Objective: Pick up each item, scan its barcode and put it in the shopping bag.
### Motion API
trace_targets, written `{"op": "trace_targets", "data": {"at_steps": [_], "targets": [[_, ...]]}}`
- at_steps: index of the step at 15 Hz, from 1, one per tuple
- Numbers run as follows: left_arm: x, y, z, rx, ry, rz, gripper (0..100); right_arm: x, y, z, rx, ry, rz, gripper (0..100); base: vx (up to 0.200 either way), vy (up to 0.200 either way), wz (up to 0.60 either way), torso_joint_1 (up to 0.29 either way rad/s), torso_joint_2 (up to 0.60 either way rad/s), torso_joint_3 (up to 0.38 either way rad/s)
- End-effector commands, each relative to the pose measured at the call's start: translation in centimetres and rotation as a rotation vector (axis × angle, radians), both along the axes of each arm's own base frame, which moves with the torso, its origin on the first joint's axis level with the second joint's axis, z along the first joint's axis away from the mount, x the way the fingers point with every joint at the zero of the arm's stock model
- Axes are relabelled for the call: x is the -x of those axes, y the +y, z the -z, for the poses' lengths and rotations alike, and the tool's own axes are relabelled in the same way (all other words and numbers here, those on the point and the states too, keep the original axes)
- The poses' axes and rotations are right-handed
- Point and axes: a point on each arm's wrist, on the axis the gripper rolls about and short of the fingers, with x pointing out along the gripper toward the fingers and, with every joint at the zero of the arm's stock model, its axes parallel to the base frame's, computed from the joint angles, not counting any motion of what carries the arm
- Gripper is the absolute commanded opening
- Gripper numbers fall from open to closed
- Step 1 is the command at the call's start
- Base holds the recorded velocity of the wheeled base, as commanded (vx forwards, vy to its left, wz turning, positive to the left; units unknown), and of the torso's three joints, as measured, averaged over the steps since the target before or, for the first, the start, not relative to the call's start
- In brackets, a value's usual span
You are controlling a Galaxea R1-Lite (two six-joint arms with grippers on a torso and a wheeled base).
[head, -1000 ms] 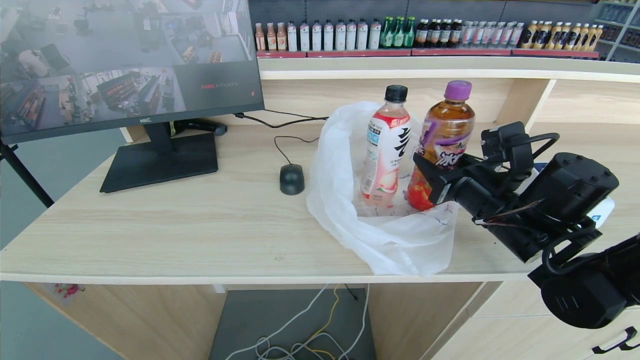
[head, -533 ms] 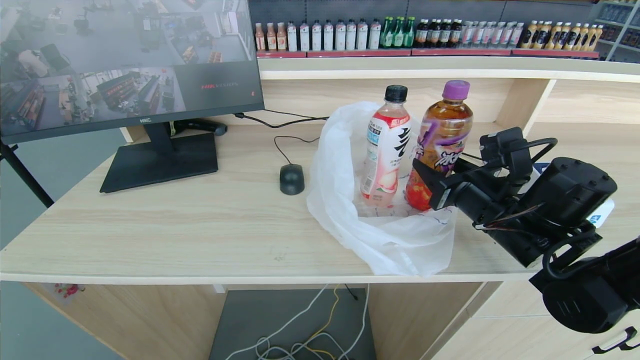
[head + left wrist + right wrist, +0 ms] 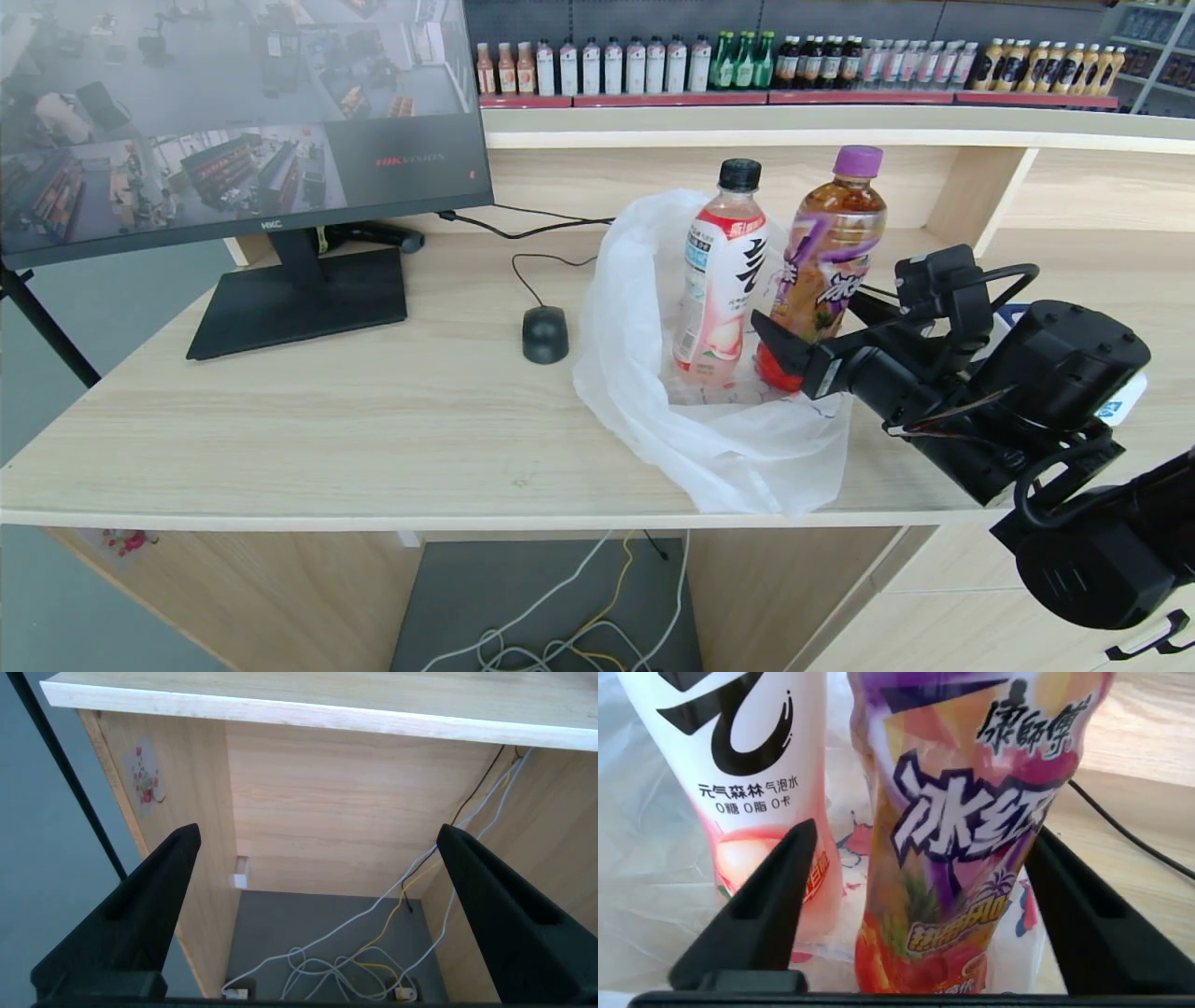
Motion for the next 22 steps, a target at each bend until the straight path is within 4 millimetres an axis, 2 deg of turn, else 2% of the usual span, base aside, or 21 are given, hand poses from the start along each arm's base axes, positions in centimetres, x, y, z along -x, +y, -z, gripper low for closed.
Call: {"op": "trace_targets", "data": {"at_steps": [1, 11, 15, 18, 20, 21, 22], "targets": [[0.0, 0.0, 0.0, 0.001, 0.000, 0.000, 100, 0.3, -0.1, -0.1, -0.002, -0.001, 0.000, 100, 0.000, 0.000, 0.00, 0.000, 0.00, 0.000], [0.0, 0.0, 0.0, 0.001, 0.000, 0.000, 100, 2.0, -0.8, -0.6, -0.019, -0.002, -0.002, 100, 0.000, 0.000, 0.00, 0.000, 0.00, 0.000], [0.0, 0.0, 0.0, 0.001, 0.000, 0.000, 100, 4.4, -1.8, -1.1, -0.021, -0.003, -0.001, 100, 0.000, 0.000, 0.00, 0.000, 0.00, 0.000], [0.0, 0.0, 0.0, 0.001, 0.000, 0.000, 100, 8.7, -4.1, -1.0, -0.023, 0.011, 0.012, 100, 0.000, 0.000, 0.00, 0.000, 0.00, 0.000], [0.0, 0.0, 0.0, 0.001, 0.000, 0.000, 100, 13.8, -6.4, -0.8, -0.017, -0.001, 0.021, 100, 0.000, 0.000, 0.00, 0.000, 0.00, 0.000], [0.0, 0.0, 0.0, 0.001, 0.000, 0.000, 100, 16.2, -7.5, 0.2, -0.013, 0.012, 0.038, 100, 0.000, 0.000, 0.00, 0.000, 0.00, 0.000], [0.0, 0.0, 0.0, 0.001, 0.000, 0.000, 100, 17.9, -8.3, 0.6, -0.022, 0.011, 0.059, 100, 0.000, 0.000, 0.00, 0.000, 0.00, 0.000]]}}
